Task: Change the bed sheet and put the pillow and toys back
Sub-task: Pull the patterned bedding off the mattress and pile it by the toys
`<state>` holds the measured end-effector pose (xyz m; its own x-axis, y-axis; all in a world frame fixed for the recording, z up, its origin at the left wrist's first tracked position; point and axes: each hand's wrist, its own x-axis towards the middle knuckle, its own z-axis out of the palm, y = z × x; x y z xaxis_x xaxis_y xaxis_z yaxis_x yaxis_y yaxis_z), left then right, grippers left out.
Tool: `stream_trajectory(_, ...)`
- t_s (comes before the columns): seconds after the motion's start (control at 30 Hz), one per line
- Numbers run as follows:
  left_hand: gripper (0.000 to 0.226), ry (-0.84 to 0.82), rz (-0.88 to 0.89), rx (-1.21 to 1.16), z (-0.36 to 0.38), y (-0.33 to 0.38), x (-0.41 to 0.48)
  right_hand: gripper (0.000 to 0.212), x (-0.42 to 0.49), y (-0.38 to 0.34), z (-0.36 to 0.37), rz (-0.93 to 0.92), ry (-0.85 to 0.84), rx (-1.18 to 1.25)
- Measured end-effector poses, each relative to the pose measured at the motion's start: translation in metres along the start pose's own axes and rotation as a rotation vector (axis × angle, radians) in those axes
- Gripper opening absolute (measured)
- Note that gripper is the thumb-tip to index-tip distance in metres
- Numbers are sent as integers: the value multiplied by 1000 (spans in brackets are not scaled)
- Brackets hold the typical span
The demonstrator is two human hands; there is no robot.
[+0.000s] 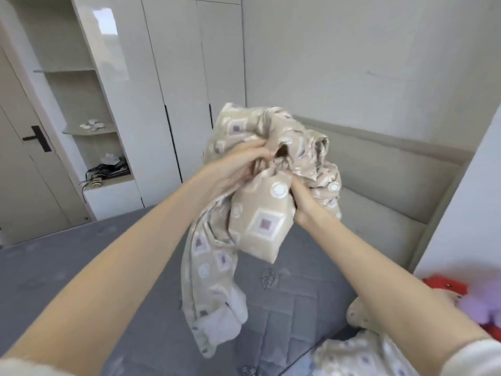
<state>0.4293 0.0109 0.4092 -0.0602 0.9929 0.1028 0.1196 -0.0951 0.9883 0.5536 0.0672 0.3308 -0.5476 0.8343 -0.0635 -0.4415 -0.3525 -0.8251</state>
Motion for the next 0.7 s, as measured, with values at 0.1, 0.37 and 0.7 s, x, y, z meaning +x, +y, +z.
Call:
stream_trajectory(0.1, 17, -60, 42, 15, 32, 22, 16, 17, -14, -34, -16, -38, -66, 22)
stream_trajectory(0.37, 34, -239, 177, -156, 157, 46, 53, 40, -75, -121, -101, -275, 235, -27)
stream_trajectory(0.7, 50, -626, 310, -235, 359, 74, 72, 45, -212, -211, -220, -527, 598, -73)
